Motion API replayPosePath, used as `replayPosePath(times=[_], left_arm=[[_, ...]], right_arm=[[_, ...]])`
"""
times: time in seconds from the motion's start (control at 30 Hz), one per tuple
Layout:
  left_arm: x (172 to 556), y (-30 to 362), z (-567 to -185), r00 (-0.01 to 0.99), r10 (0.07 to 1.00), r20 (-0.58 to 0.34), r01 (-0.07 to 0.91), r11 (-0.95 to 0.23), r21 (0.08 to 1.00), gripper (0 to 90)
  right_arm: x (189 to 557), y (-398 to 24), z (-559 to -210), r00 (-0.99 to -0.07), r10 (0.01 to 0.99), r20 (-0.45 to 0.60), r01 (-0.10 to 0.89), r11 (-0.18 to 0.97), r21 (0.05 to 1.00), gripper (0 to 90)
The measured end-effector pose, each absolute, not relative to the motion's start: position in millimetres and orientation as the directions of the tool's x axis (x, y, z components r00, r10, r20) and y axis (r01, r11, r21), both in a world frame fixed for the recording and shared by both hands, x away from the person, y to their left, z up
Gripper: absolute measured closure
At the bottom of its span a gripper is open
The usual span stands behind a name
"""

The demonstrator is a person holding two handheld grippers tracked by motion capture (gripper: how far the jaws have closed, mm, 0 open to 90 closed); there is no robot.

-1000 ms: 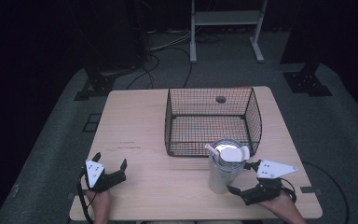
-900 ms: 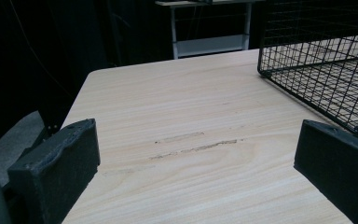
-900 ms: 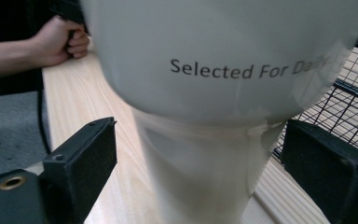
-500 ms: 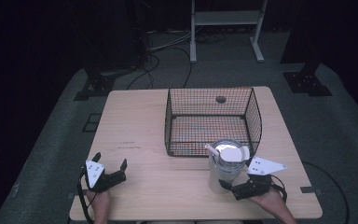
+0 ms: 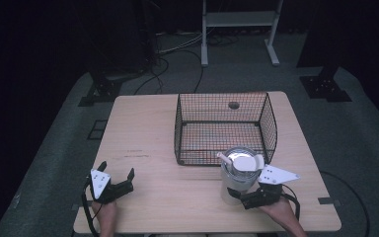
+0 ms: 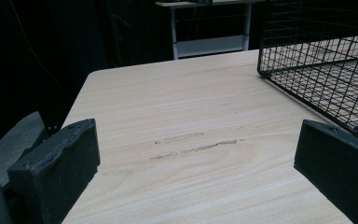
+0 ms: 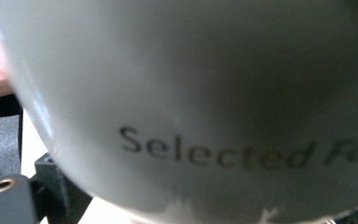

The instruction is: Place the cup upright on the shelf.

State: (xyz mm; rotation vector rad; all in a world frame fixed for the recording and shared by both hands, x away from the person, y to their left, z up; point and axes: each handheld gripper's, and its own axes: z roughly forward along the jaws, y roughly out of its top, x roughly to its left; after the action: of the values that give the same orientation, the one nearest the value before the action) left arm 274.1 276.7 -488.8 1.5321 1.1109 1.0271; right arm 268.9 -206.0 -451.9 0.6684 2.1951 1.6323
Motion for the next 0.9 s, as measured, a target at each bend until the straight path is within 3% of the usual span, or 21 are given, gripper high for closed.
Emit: replayPosePath(times=[0.53,0.9], left_arm=[[274,277,-489,0.237,0.967,0.091,0.171,-0.134,0.976,0.0],[275,276,-489,0.236,0.967,0.097,0.176,-0.141,0.974,0.0]], right_arm=[[273,-208,-447,-0.855,0.518,0.027,0.162,0.217,0.963,8.1],[288,-207,-406,-0.88,0.471,0.059,0.142,0.141,0.98,8.1]])
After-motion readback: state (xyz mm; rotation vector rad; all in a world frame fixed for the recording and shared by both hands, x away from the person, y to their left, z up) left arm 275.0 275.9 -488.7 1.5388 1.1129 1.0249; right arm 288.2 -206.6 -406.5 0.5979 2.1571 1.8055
